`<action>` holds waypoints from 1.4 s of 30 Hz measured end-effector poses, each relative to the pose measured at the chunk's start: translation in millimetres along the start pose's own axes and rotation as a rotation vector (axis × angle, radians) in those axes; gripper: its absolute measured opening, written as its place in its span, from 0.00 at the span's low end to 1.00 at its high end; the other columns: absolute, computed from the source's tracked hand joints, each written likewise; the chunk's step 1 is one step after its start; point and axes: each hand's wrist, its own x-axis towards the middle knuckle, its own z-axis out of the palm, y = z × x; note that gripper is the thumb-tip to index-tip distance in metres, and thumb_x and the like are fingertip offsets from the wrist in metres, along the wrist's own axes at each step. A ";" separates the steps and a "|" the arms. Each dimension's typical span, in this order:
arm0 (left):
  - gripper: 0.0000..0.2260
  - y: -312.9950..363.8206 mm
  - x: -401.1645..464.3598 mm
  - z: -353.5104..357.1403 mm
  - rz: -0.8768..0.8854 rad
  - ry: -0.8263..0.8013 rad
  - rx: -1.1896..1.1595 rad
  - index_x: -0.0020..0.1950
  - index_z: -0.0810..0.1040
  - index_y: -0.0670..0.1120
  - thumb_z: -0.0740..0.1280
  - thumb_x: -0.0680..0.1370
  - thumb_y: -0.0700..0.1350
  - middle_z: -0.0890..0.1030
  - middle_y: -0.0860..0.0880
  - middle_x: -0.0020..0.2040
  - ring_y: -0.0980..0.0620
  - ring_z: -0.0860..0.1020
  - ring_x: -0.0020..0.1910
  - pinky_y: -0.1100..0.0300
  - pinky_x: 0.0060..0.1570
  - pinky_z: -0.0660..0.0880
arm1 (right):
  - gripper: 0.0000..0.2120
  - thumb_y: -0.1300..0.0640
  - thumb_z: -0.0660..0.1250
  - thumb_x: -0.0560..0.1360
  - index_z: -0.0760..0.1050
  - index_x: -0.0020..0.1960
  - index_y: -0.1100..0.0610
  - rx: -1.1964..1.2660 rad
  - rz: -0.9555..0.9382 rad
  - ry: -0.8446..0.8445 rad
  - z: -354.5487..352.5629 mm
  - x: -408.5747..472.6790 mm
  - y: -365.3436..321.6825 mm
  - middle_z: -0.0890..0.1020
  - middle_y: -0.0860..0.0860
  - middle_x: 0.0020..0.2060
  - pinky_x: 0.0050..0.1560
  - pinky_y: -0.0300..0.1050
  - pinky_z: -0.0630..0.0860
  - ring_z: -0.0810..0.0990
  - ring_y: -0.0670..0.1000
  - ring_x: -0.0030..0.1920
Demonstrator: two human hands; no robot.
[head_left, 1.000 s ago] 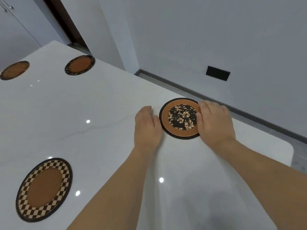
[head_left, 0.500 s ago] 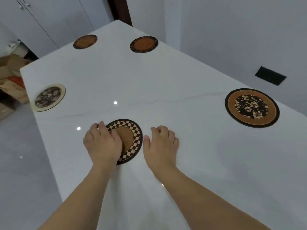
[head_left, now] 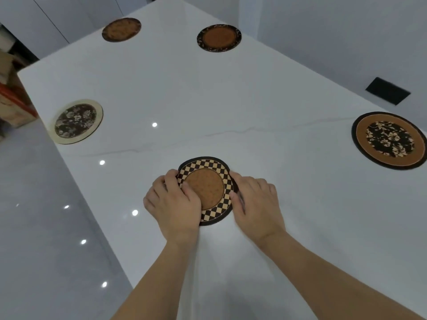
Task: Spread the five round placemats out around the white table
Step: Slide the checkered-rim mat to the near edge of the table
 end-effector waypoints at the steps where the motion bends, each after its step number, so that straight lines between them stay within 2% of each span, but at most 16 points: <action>1: 0.15 -1.4 -0.2 -0.3 0.015 0.006 -0.018 0.62 0.72 0.49 0.61 0.76 0.44 0.76 0.46 0.56 0.42 0.71 0.58 0.44 0.64 0.64 | 0.21 0.51 0.57 0.78 0.66 0.70 0.51 -0.020 -0.007 -0.011 0.4 0.1 -0.2 0.79 0.47 0.50 0.55 0.50 0.68 0.74 0.53 0.50; 6: 0.15 -6.4 3.2 -0.2 0.011 -0.031 -0.125 0.65 0.69 0.50 0.58 0.77 0.43 0.80 0.49 0.50 0.45 0.74 0.47 0.48 0.57 0.65 | 0.19 0.50 0.54 0.80 0.66 0.69 0.53 -0.120 0.012 -0.051 6.1 2.2 -3.9 0.79 0.48 0.46 0.53 0.49 0.67 0.75 0.53 0.47; 10: 0.16 -7.8 1.6 -0.1 0.047 -0.036 -0.134 0.66 0.71 0.46 0.57 0.79 0.44 0.81 0.47 0.55 0.43 0.74 0.50 0.47 0.56 0.64 | 0.17 0.51 0.52 0.81 0.66 0.68 0.53 -0.152 0.020 -0.037 7.6 1.1 -3.2 0.79 0.49 0.48 0.53 0.48 0.65 0.74 0.53 0.47; 14: 0.11 0.0 -0.2 -5.9 0.119 -0.113 -0.181 0.61 0.72 0.44 0.57 0.80 0.43 0.80 0.41 0.48 0.38 0.75 0.49 0.45 0.57 0.64 | 0.17 0.56 0.54 0.79 0.68 0.67 0.54 -0.043 0.059 0.038 -3.7 -8.1 -0.3 0.79 0.51 0.49 0.54 0.47 0.64 0.74 0.54 0.49; 16: 0.09 22.3 -4.5 -3.8 0.147 -0.195 -0.281 0.58 0.71 0.45 0.55 0.81 0.45 0.80 0.43 0.44 0.39 0.75 0.46 0.45 0.59 0.64 | 0.17 0.58 0.55 0.78 0.70 0.65 0.54 0.001 0.140 0.153 -16.9 -15.0 11.3 0.80 0.51 0.47 0.52 0.48 0.65 0.75 0.54 0.47; 18: 0.08 60.2 -15.8 0.8 0.184 -0.292 -0.392 0.55 0.71 0.46 0.55 0.81 0.47 0.79 0.49 0.40 0.43 0.74 0.43 0.43 0.61 0.67 | 0.16 0.57 0.55 0.77 0.72 0.63 0.55 0.044 0.238 0.279 -35.4 -29.0 35.4 0.80 0.52 0.47 0.53 0.50 0.68 0.76 0.55 0.47; 20: 0.07 101.5 -31.4 9.5 0.222 -0.408 -0.478 0.53 0.71 0.47 0.56 0.80 0.47 0.77 0.53 0.38 0.45 0.77 0.42 0.41 0.59 0.71 | 0.16 0.57 0.56 0.78 0.73 0.63 0.55 0.051 0.359 0.377 -55.4 -46.7 69.3 0.81 0.52 0.47 0.54 0.51 0.69 0.76 0.55 0.49; 23: 0.05 151.9 -53.1 26.9 0.326 -0.526 -0.498 0.50 0.71 0.48 0.57 0.80 0.46 0.77 0.54 0.38 0.50 0.77 0.41 0.45 0.58 0.71 | 0.14 0.56 0.55 0.79 0.73 0.61 0.55 -0.027 0.518 0.419 -79.8 -70.7 117.8 0.80 0.53 0.47 0.53 0.52 0.69 0.76 0.56 0.49; 27: 0.09 187.6 -72.3 54.4 0.502 -0.461 -0.299 0.50 0.76 0.47 0.57 0.79 0.47 0.79 0.50 0.47 0.46 0.75 0.49 0.51 0.52 0.65 | 0.14 0.56 0.54 0.79 0.74 0.60 0.55 -0.175 0.601 0.346 -87.8 -84.7 159.6 0.80 0.54 0.46 0.50 0.52 0.66 0.75 0.57 0.47; 30: 0.10 188.1 -79.8 74.2 0.588 -0.284 -0.177 0.50 0.76 0.48 0.57 0.79 0.48 0.79 0.49 0.46 0.46 0.74 0.46 0.53 0.46 0.61 | 0.14 0.55 0.54 0.80 0.73 0.62 0.54 -0.187 0.624 0.383 -80.4 -83.8 171.2 0.80 0.54 0.45 0.49 0.52 0.65 0.74 0.58 0.47; 36: 0.09 187.7 -79.9 74.2 0.593 -0.254 -0.201 0.50 0.76 0.47 0.57 0.79 0.48 0.79 0.49 0.46 0.45 0.74 0.45 0.52 0.46 0.63 | 0.16 0.53 0.53 0.81 0.72 0.65 0.54 -0.187 0.667 0.374 -82.5 -83.6 167.2 0.79 0.54 0.49 0.53 0.52 0.65 0.73 0.57 0.50; 42: 0.08 189.4 -81.9 75.5 0.583 -0.252 -0.168 0.48 0.75 0.47 0.58 0.79 0.46 0.79 0.50 0.45 0.46 0.74 0.45 0.52 0.47 0.63 | 0.16 0.57 0.55 0.80 0.72 0.65 0.53 -0.183 0.682 0.343 -82.0 -83.8 168.8 0.76 0.54 0.48 0.53 0.50 0.64 0.71 0.56 0.50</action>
